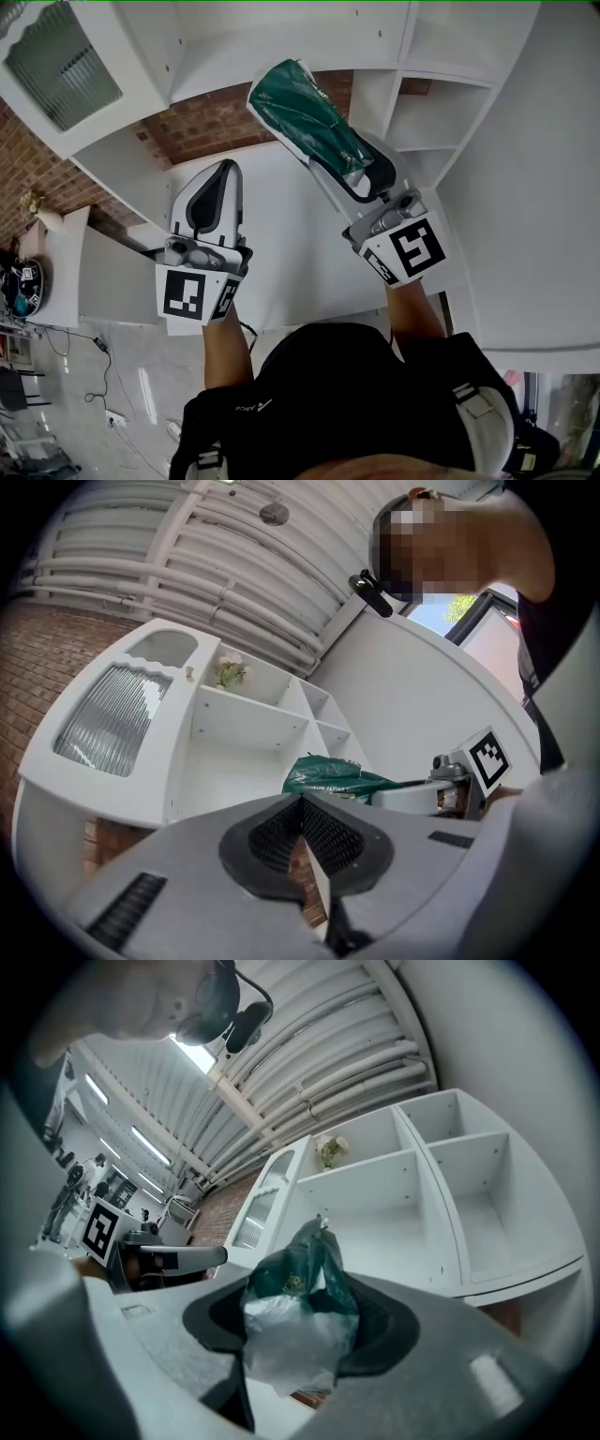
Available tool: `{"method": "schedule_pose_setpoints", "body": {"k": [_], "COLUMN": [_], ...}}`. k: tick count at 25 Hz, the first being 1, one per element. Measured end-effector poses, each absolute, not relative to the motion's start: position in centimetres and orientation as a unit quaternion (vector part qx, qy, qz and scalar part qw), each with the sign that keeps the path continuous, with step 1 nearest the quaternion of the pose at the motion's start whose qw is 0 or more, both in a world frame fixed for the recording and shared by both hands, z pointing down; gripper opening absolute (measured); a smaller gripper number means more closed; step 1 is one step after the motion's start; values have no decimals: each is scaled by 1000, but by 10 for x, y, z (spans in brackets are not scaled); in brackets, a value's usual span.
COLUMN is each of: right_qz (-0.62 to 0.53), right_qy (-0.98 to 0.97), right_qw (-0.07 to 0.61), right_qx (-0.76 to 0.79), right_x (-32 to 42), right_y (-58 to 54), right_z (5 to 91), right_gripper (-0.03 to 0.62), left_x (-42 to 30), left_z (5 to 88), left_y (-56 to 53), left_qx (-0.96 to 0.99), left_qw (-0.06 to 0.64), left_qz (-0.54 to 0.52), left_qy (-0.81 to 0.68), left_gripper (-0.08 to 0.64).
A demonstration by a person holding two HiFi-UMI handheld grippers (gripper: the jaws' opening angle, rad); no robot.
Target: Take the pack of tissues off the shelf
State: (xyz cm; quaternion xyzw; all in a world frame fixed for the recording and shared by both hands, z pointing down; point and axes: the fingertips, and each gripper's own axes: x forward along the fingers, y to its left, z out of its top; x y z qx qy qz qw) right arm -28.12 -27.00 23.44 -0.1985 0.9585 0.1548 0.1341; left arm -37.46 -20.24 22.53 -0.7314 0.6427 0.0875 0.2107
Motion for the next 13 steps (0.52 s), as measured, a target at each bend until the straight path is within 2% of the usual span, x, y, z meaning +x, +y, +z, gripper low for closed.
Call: {"method": "schedule_pose_setpoints", "body": {"k": [13], "right_qz": [161], "right_qy": [958], "right_qw": [138], "right_qx": [-194], "right_x": [-278], "right_y": [-267], "right_z": [232], "right_gripper": [236], "left_x": [-373], "left_z": [223], "left_y": [-199], "left_qx": [-727], "left_qw": [210], "left_qz": [89], "left_qy": [647], "left_gripper": [-2]}}
